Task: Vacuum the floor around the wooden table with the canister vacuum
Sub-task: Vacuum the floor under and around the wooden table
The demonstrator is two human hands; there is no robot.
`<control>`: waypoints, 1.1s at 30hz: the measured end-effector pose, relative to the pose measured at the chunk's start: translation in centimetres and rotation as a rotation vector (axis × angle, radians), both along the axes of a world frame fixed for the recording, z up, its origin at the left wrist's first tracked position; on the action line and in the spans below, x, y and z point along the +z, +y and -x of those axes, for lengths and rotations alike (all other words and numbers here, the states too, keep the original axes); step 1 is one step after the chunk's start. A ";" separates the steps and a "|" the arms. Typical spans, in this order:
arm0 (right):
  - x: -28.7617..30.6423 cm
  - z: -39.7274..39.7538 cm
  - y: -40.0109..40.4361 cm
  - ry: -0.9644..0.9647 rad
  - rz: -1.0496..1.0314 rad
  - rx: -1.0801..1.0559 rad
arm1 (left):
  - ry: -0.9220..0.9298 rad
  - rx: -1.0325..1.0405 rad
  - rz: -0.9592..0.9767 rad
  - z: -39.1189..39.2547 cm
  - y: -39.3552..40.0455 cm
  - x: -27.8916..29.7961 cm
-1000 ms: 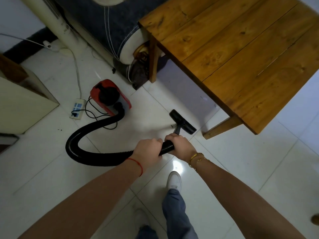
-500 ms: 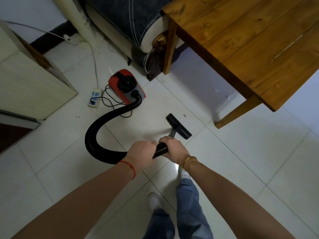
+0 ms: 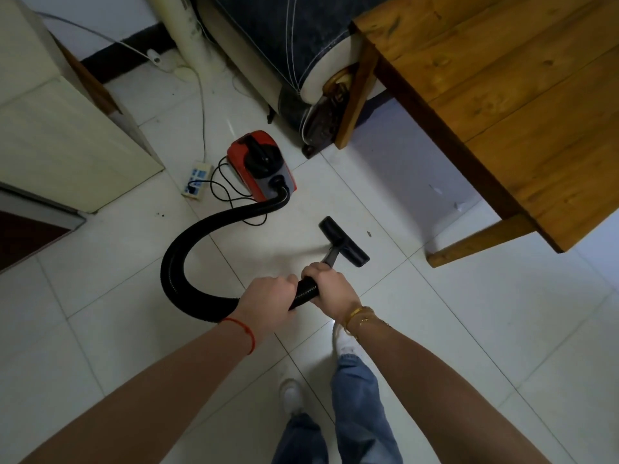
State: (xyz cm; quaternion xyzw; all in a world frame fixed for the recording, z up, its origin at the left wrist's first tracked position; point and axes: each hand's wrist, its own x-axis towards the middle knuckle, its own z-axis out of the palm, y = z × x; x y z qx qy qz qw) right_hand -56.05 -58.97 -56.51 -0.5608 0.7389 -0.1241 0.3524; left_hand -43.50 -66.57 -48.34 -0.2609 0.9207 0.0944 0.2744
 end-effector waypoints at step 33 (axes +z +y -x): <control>-1.6 22.6 -16.8 0.166 -0.064 0.429 | 0.091 0.290 -0.060 19.5 -12.3 -4.2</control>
